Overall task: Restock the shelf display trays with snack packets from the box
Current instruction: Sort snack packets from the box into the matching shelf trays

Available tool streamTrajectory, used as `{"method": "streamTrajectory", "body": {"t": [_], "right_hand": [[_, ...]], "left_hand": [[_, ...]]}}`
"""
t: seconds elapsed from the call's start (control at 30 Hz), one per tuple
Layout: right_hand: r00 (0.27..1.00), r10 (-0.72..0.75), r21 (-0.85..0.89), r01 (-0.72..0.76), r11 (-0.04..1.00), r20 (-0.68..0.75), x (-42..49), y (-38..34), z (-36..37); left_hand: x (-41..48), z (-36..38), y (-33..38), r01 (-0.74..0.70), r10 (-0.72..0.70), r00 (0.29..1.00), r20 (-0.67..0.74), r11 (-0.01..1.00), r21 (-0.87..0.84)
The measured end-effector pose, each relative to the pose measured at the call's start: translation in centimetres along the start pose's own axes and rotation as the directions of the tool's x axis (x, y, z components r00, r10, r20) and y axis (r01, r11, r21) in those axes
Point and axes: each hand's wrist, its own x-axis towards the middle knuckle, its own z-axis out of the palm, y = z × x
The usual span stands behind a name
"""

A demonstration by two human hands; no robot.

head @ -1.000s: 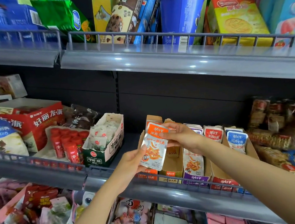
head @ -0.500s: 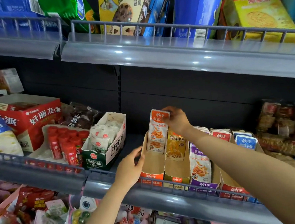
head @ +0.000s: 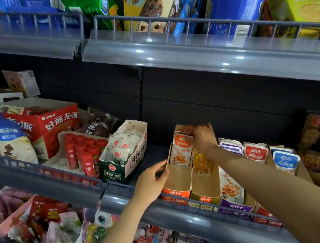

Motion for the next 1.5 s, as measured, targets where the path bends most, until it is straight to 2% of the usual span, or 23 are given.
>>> {"method": "streamTrajectory", "body": {"t": [0.17, 0.23, 0.37, 0.57, 0.73, 0.83, 1.03, 1.1, 1.23, 1.37, 1.5], "right_hand": [[0.998, -0.062, 0.021, 0.062, 0.998, 0.001, -0.4, 0.2, -0.2], [0.998, -0.067, 0.082, 0.066, 0.994, 0.006, -1.3, 0.1, -0.9], [0.992, -0.122, 0.261, 0.107, 0.960, 0.044, -4.2, 0.5, -2.6], [0.960, -0.181, 0.287, 0.115, 0.951, 0.215, -12.1, 1.5, -6.0], [0.938, -0.273, 0.412, 0.168, 0.896, 0.212, -20.8, 2.2, -7.9], [0.930, -0.253, 0.453, 0.111, 0.885, 0.266, -26.3, 4.0, -7.0], [0.891, -0.162, 0.411, -0.030, 0.911, 0.424, -37.1, 7.7, -2.4], [0.857, -0.125, 0.400, -0.100, 0.911, 0.499, -40.5, 8.4, -0.5], [0.770, -0.035, 0.382, -0.276, 0.882, 0.637, -45.6, 9.6, 3.2], [0.609, 0.110, 0.341, -0.574, 0.745, 0.785, -48.7, 9.2, 6.7], [0.422, 0.231, 0.235, -0.795, 0.560, 0.877, -50.5, 9.2, 10.5]], "left_hand": [[-0.5, 0.1, 0.5, -0.004, 0.005, 1.000, -0.013, 0.995, 0.101], [-0.8, 0.2, 0.8, 0.003, -0.002, 1.000, -0.007, 0.991, 0.131], [-1.8, -0.2, 1.8, 0.019, -0.020, 1.000, 0.013, 0.997, 0.076], [-6.7, -0.8, 4.9, -0.146, 0.154, 0.988, -0.015, 0.960, 0.238], [-13.2, 0.7, 5.1, -0.201, 0.171, 0.979, 0.110, 0.895, 0.398], [-17.3, 2.7, 3.1, -0.199, 0.124, 0.976, 0.177, 0.838, 0.508], [-24.2, 7.0, -2.8, -0.098, -0.096, 0.946, 0.309, 0.825, 0.557], [-25.9, 8.4, -4.4, -0.038, -0.198, 0.919, 0.342, 0.816, 0.576], [-28.3, 10.8, -6.4, -0.038, -0.301, 0.867, 0.397, 0.754, 0.655], [-30.0, 12.9, -8.3, 0.069, -0.456, 0.754, 0.473, 0.771, 0.633], [-31.3, 14.9, -10.4, 0.093, -0.514, 0.661, 0.547, 0.779, 0.620]]}}
